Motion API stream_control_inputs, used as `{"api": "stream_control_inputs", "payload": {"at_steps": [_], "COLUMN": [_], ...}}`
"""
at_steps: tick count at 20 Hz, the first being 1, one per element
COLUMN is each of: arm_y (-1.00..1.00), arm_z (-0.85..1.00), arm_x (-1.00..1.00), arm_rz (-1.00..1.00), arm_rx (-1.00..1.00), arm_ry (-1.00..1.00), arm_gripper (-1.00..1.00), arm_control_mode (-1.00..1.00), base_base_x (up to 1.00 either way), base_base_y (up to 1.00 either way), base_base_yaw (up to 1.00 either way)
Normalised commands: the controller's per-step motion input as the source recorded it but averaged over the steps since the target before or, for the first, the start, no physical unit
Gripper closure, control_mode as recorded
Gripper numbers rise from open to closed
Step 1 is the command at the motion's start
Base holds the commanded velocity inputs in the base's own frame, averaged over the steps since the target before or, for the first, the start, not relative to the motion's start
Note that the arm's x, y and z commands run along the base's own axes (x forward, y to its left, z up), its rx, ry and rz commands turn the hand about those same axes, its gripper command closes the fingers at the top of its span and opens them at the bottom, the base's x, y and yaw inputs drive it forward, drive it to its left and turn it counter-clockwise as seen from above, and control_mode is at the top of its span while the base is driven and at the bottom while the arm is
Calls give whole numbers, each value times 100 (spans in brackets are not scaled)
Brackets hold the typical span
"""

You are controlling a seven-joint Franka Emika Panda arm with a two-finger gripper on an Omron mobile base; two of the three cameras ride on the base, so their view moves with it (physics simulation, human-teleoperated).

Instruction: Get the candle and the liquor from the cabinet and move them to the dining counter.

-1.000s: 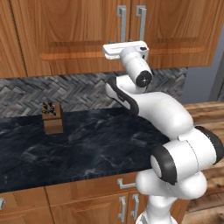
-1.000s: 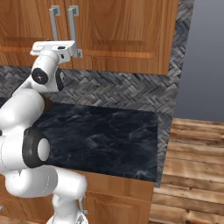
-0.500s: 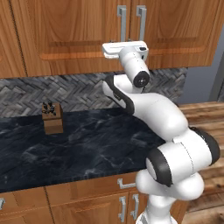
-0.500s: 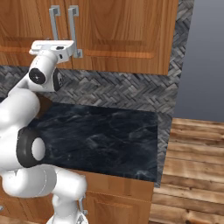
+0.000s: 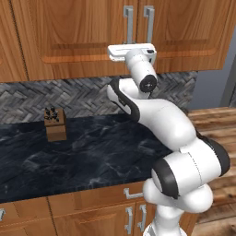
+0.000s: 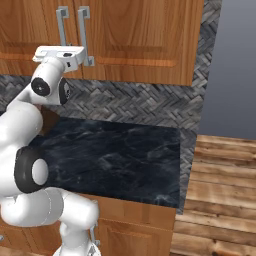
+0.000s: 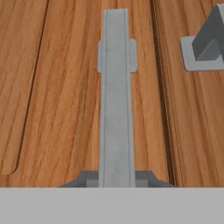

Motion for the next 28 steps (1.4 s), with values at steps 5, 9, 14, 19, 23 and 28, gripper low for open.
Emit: {"api": "stream_control_inputs", "payload": {"at_steps": [5,9,14,19,23,28], "arm_y": [6,27,49,69,79,91], "arm_z": [0,0,0,0,0,1], "arm_x": [-22,-67,-66,-45,-42,-37], "arm_rz": [0,0,7,8,8,7], "arm_rx": [0,0,0,0,0,0], "arm_ry": [1,0,-1,1,7,13], "arm_gripper": [100,100,100,100,100,100], "arm_control_mode": [-100,-100,-100,-100,-100,-100], "base_base_x": [0,0,0,0,0,0], "base_base_y": [0,0,0,0,0,0], "base_base_yaw": [0,0,0,0,0,0]}}
